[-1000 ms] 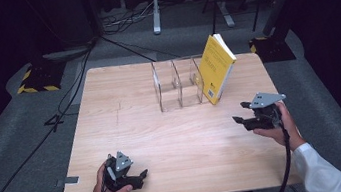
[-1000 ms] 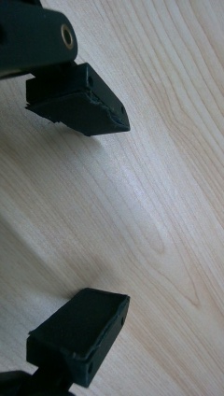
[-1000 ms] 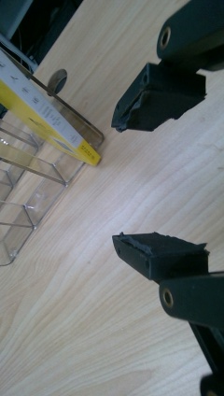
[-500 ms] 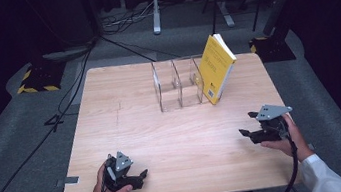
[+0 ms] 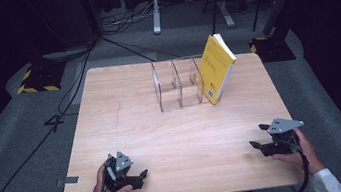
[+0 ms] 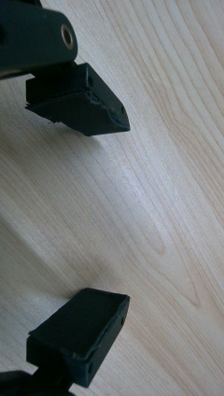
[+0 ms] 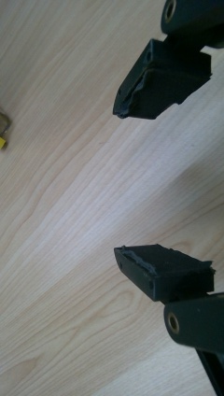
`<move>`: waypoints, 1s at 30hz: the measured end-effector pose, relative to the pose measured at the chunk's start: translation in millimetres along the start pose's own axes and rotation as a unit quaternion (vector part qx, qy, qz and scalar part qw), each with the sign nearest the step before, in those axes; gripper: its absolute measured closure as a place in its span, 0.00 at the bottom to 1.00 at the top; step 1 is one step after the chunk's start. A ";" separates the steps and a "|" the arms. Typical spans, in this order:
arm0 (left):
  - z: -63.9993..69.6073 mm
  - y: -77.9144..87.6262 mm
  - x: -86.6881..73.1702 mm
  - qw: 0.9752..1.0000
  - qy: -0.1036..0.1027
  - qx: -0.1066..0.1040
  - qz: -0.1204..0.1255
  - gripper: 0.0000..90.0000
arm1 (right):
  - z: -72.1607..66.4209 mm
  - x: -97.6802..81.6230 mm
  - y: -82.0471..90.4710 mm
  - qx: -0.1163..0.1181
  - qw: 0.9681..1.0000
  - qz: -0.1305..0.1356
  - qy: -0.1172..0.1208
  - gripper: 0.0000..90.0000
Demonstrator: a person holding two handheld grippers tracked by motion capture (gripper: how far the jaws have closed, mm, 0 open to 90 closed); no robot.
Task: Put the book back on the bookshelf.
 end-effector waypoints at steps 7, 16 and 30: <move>0.0 0.0 0.0 1.000 0.000 0.000 0.000 0.17 | -2.9 -23.8 6.9 -0.003 0.999 0.002 -0.032 0.29; 0.1 0.0 -0.1 1.000 0.001 -0.001 0.000 0.17 | -8.3 -56.1 14.9 -0.003 0.997 0.002 -0.079 0.27; -0.3 0.0 0.1 1.000 -0.001 0.001 0.001 0.17 | -6.7 -61.2 15.8 0.002 0.994 -0.007 -0.109 0.24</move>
Point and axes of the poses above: each handheld gripper's, and its own axes: y roughly backward along the jaws, x roughly out of its top, z roughly to its right, the point moved 10 cm from there along -y, roughly forward along the jaws, and after that the axes turned 15 degrees about y, right-handed, at the moved point
